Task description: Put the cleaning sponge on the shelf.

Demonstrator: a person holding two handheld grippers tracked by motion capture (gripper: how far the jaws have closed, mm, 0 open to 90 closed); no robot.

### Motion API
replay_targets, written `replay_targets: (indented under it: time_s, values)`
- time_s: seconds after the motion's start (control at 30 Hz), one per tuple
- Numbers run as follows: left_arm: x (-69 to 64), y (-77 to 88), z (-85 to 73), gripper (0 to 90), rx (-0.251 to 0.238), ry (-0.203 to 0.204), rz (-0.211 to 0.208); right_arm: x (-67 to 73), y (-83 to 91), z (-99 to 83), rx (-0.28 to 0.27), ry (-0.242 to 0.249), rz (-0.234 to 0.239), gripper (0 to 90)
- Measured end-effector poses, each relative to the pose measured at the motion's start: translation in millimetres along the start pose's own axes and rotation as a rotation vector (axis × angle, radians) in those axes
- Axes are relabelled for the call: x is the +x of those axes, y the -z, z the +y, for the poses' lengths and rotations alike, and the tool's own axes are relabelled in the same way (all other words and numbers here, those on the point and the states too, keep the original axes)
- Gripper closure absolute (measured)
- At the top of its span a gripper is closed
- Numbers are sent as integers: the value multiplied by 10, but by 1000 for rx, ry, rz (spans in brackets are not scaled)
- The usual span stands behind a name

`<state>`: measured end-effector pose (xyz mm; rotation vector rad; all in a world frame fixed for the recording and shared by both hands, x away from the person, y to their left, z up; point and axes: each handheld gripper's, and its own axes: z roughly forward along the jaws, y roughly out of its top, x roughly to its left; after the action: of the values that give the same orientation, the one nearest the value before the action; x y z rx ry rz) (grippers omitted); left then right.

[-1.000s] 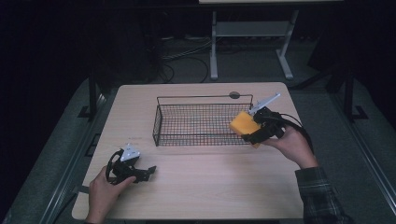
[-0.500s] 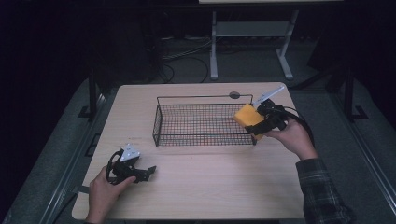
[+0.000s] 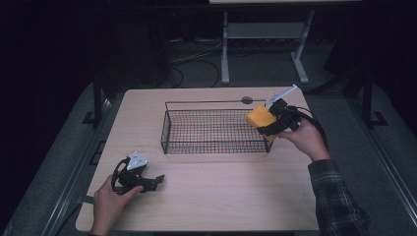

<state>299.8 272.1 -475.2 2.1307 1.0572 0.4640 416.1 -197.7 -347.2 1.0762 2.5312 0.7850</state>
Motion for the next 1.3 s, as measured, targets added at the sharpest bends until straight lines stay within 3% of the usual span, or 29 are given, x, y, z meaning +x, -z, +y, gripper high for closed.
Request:
replay_targets:
  time_s: [0.47, 1.3]
  values:
    - [0, 0, 0, 128, 0, 0, 0, -87, -181, 89, 11, -17, 12, 230]
    - [1, 0, 0, 128, 0, 0, -1, -22, -433, 280, 38, -11, 31, 229]
